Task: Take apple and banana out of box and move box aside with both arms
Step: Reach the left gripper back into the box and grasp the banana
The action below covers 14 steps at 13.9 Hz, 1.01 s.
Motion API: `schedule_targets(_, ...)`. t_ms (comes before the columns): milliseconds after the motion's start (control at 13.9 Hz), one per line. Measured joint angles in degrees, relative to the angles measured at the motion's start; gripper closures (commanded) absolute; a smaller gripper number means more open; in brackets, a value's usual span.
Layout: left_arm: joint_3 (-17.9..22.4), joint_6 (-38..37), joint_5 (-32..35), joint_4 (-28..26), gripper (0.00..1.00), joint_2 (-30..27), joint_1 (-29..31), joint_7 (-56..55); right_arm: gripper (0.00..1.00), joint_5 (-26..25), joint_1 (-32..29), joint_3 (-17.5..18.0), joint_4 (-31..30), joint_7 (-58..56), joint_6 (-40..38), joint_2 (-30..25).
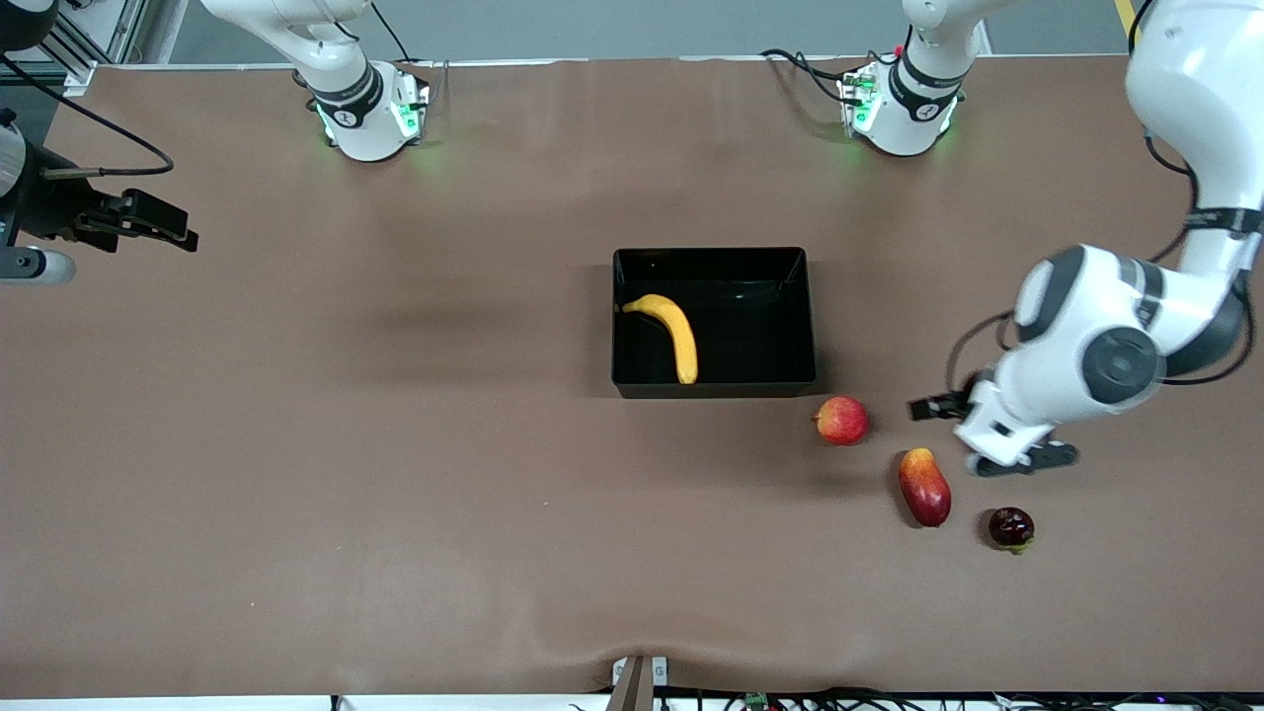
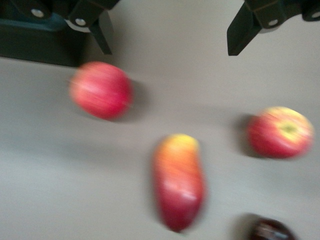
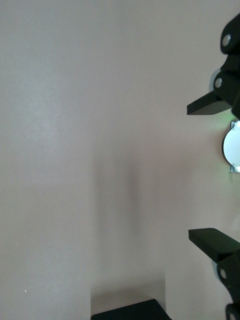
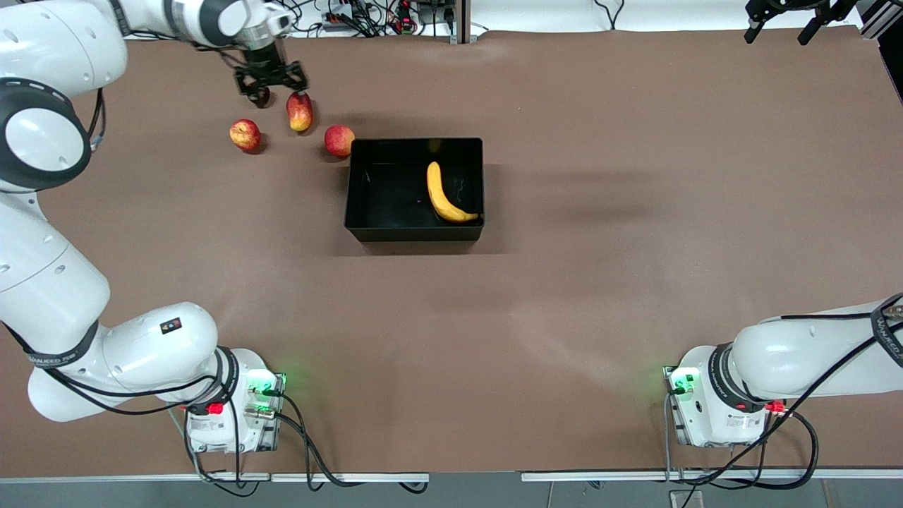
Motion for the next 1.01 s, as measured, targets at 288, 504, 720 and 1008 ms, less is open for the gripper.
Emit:
schedule_targets(288, -3.1, 1.0, 0.0, -0.8, 0.00, 0.1, -10.9, -13.4, 0.00, 0.0, 0.0, 0.0, 0.0, 0.0, 0.0, 0.0)
schedule_targets(504, -2.9, 5.6, 0.6, -1.6, 0.00, 1.1, -18.9, -22.7, 0.00, 0.0, 0.0, 0.0, 0.0, 0.0, 0.0, 0.0)
schedule_targets(720, -2.6, 11.9, 5.7, -2.2, 0.00, 5.1, -23.9, -30.3, 0.00, 0.0, 0.0, 0.0, -0.1, 0.0, 0.0, 0.0)
schedule_targets(1008, 0.6, 16.4, 15.0, -2.3, 0.00, 12.2, -29.4, -37.3, 0.00, 0.0, 0.0, 0.0, -0.1, 0.0, 0.0, 0.0)
